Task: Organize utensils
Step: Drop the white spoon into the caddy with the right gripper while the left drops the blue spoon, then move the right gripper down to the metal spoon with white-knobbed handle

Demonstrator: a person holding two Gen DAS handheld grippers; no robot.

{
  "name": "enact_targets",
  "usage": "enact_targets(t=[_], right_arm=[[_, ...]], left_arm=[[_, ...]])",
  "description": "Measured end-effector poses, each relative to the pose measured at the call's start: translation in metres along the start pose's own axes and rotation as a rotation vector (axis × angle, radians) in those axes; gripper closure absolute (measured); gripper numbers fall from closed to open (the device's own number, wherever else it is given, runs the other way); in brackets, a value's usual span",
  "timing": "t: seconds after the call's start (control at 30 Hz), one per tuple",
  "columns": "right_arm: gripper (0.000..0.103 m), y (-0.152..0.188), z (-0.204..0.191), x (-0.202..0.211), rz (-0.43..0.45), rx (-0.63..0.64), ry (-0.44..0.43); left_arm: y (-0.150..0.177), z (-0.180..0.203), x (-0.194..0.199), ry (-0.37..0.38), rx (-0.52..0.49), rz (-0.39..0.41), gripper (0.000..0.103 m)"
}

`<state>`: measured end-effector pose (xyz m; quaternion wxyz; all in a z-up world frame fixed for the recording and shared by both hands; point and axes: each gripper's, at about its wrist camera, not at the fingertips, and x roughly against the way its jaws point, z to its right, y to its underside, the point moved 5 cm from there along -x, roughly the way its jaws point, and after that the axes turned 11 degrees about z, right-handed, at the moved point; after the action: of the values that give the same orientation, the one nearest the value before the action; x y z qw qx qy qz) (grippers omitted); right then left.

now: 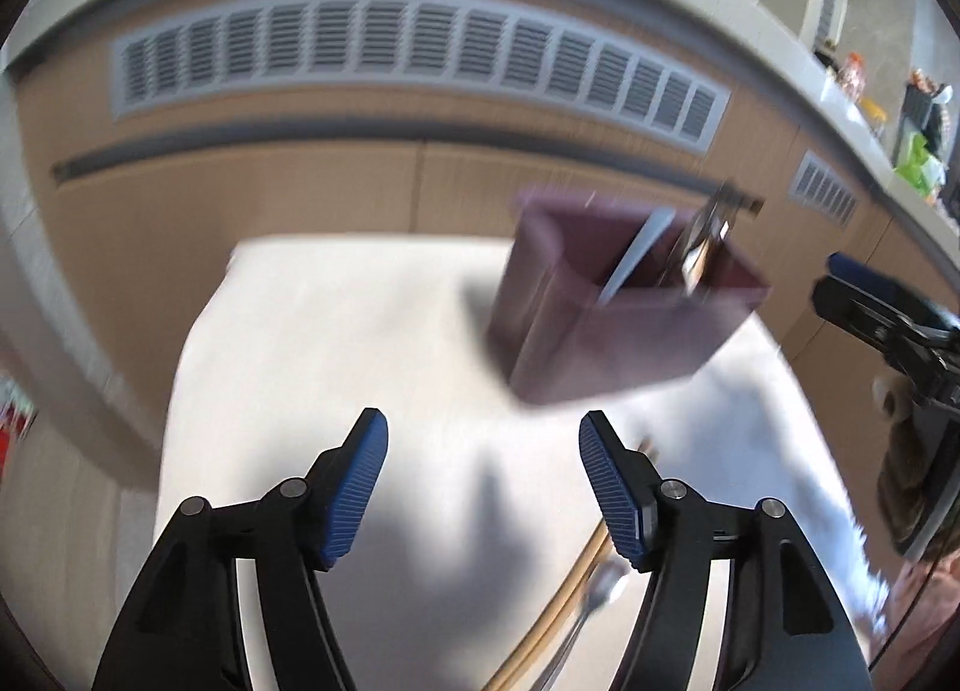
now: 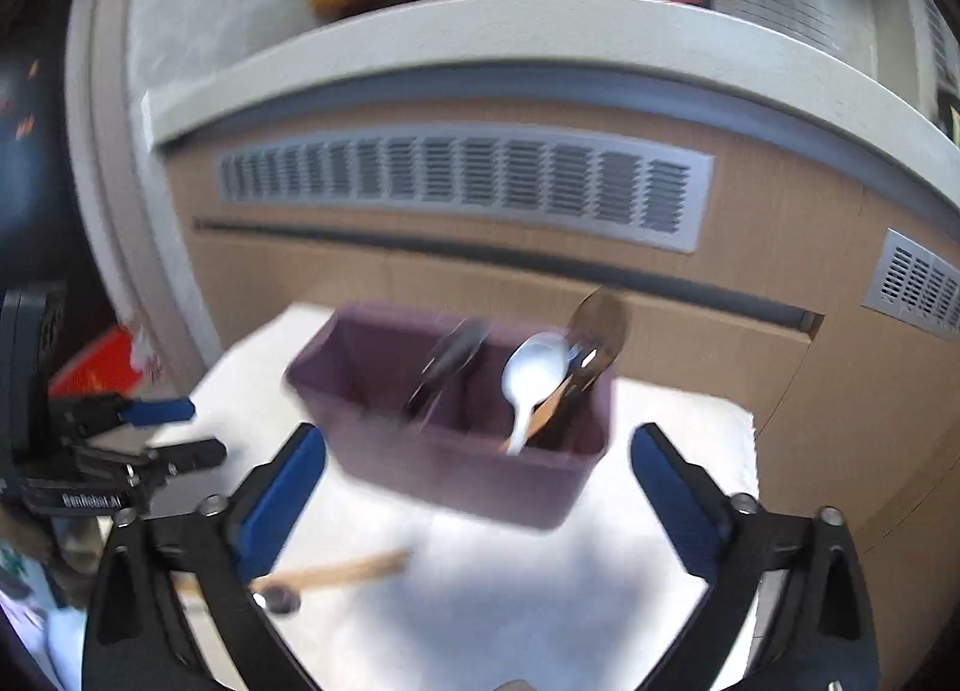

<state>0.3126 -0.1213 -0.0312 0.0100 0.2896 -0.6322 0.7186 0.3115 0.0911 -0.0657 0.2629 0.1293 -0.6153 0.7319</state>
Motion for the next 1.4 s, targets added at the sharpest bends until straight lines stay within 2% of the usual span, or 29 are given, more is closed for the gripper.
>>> enact_targets(t=[0.2, 0.33, 0.43, 0.57, 0.63, 0.9, 1.07, 1.2, 1.3, 1.4], right_arm=[[0.000, 0.050, -0.049, -0.013, -0.149, 0.090, 0.005], [0.000, 0.081, -0.089, -0.014, -0.246, 0.100, -0.072], [0.000, 0.092, -0.112, -0.014, -0.279, 0.105, -0.094], [0.000, 0.100, -0.141, -0.021, -0.285, 0.206, -0.052], [0.000, 0.106, -0.145, -0.026, -0.311, 0.201, -0.054], [0.000, 0.121, -0.121, -0.018, -0.372, 0.201, -0.008], [0.000, 0.133, -0.083, 0.007, -0.388, 0.182, 0.025], [0.000, 0.141, -0.051, 0.025, -0.391, 0.154, 0.088], [0.000, 0.148, -0.025, 0.038, -0.397, 0.091, 0.117], [0.000, 0.157, -0.006, 0.046, -0.425, -0.014, 0.104]], left_arm=[[0.037, -0.028, 0.029, -0.077, 0.022, -0.020, 0.026], [0.050, -0.039, 0.046, -0.139, 0.001, -0.016, 0.024], [0.060, -0.053, 0.057, -0.158, 0.035, -0.017, 0.021], [0.068, -0.066, 0.059, -0.158, 0.086, -0.030, 0.019], [0.071, -0.067, 0.060, -0.147, 0.098, -0.039, 0.019], [0.077, -0.048, 0.053, -0.118, 0.061, -0.086, 0.019], [0.080, -0.034, 0.047, -0.101, 0.038, -0.116, 0.019], [0.083, -0.020, 0.039, -0.068, 0.019, -0.145, 0.019], [0.088, -0.004, 0.032, -0.036, 0.003, -0.167, 0.019], [0.094, 0.016, 0.023, 0.019, -0.009, -0.199, 0.019]])
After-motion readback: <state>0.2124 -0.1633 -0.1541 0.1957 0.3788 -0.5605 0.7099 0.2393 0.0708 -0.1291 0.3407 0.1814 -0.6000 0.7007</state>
